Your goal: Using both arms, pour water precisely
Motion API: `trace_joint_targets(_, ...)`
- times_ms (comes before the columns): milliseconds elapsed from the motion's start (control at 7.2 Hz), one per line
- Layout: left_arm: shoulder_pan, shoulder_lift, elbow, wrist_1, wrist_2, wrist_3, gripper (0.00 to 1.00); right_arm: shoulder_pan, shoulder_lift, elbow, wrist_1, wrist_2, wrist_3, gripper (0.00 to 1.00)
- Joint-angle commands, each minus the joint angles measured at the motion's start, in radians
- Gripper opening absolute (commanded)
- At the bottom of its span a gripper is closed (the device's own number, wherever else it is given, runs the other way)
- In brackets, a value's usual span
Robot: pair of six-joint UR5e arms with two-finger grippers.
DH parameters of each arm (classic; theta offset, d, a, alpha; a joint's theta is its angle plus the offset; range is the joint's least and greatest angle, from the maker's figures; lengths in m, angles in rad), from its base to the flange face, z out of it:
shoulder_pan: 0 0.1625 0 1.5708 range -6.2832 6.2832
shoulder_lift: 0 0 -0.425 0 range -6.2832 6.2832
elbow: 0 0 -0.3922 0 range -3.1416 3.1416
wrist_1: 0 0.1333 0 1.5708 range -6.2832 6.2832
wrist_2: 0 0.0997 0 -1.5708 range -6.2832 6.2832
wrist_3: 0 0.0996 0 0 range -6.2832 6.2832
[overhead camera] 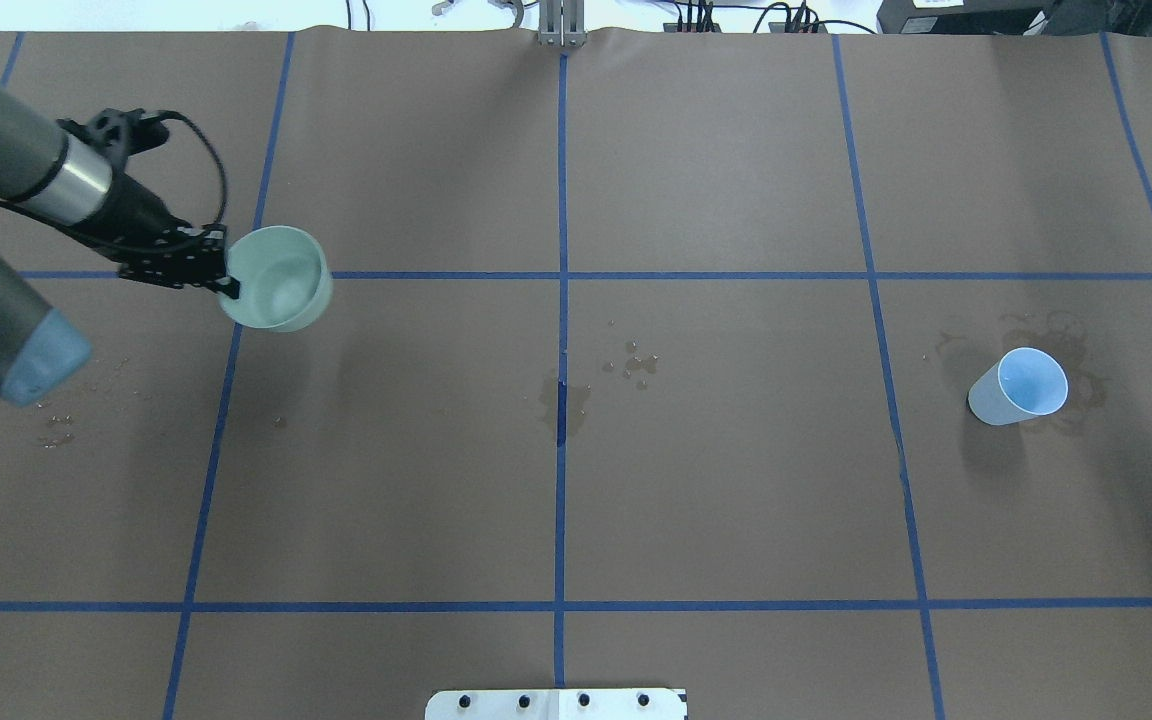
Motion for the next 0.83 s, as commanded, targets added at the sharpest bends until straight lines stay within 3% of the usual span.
trace_joint_targets(0,0.184,-0.210,0.017,0.083,0.157,-0.189,0.00,0.000,0.000,0.000,0.000,0.000,0.000,1.00)
trace_joint_targets(139,0.255,-0.355,0.081,0.234,0.261,-0.188,0.00,0.000,0.000,0.000,0.000,0.000,0.000,1.00)
trace_joint_targets(278,0.289,-0.443,0.173,0.252,0.291,-0.190,0.00,0.000,0.000,0.001,0.000,0.000,0.000,1.00)
trace_joint_targets(694,0.302,-0.464,0.276,0.184,0.293,-0.190,0.00,0.000,0.000,-0.002,0.000,0.000,0.000,1.00)
